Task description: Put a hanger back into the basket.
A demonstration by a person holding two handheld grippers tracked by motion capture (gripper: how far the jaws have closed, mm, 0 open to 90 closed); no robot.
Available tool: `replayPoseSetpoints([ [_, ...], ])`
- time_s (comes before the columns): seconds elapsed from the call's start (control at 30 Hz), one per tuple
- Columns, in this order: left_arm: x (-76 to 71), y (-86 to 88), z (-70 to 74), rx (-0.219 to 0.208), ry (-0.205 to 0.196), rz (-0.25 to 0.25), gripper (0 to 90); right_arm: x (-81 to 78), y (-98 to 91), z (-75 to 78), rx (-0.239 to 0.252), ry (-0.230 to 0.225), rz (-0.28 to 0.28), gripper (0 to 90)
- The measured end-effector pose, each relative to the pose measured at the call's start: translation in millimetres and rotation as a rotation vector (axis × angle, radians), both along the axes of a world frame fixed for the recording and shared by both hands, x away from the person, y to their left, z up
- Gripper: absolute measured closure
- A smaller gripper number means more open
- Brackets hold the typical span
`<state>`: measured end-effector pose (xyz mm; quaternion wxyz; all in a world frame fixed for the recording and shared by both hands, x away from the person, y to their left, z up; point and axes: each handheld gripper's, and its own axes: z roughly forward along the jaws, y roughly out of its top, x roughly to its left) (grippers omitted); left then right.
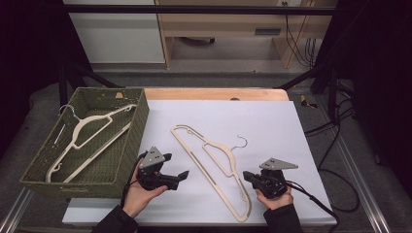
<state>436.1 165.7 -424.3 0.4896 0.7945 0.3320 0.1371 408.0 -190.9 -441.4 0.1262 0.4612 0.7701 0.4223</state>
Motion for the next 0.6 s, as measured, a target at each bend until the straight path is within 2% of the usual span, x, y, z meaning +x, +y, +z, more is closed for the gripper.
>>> replayPoseSetpoints([
  [0.07, -1.3, -1.0, 0.6, 0.002, -0.001, -0.009, 10.9, 0.8, 1.7, -3.0, -0.004, 0.014, -0.003, 90.0],
  [0.13, -2.2, -0.8, 0.6, 0.010, -0.005, -0.010, 10.9, 1.6, 1.8, -5.2, -0.016, 0.010, -0.012, 89.8],
  [0.2, -1.7, 0.4, 0.5, 0.005, -0.002, -0.006, 10.9, 3.6, 2.5, -7.6, -0.010, 0.015, -0.017, 75.1],
  [0.27, -1.6, 1.4, -0.1, 0.003, -0.002, -0.003, 10.9, 5.7, 6.4, -13.5, -0.028, 0.041, -0.006, 70.0],
  [0.43, -1.4, 1.9, -1.4, 0.008, -0.003, -0.002, 10.9, 11.4, 18.4, -32.6, -0.148, 0.115, 0.012, 67.9],
  [0.6, -1.6, 1.4, -2.0, 0.010, -0.002, -0.001, 10.8, 8.5, 29.2, -29.7, -0.234, 0.103, -0.006, 71.4],
])
